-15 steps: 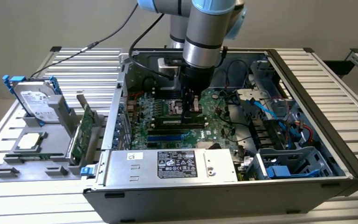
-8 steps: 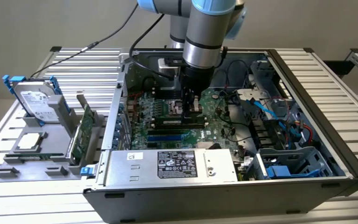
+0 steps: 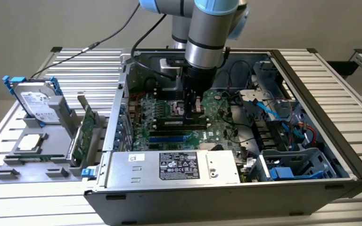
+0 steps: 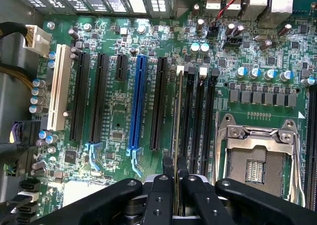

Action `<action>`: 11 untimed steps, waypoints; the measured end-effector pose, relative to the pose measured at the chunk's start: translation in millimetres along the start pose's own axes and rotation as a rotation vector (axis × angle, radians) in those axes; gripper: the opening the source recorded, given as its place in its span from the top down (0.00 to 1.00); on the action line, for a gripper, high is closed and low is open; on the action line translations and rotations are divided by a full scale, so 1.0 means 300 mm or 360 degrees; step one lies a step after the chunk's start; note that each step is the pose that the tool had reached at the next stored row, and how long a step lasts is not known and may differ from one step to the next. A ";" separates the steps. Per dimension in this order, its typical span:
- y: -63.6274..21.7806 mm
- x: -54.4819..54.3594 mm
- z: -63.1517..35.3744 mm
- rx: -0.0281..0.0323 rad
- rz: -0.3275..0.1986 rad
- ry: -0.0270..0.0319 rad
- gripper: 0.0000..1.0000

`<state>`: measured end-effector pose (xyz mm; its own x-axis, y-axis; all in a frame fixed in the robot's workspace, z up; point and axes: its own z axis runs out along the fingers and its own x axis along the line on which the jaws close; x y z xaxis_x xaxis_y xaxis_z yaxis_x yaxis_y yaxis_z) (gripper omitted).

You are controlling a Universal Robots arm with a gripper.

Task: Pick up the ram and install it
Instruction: 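Insert the ram into the slot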

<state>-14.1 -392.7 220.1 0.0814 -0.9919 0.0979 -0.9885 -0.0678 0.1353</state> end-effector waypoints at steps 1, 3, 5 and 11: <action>0.000 -0.001 0.000 -0.00006 0.0000 -0.00001 0.86; -0.001 -0.002 0.000 -0.00010 0.0000 -0.00002 0.86; -0.001 -0.002 0.000 -0.00011 0.0000 0.00001 0.86; -0.003 -0.004 0.003 -0.00010 0.0000 -0.00002 0.86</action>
<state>-13.4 -391.7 219.0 0.0815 -0.9919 0.0978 -0.9884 -0.0678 0.1360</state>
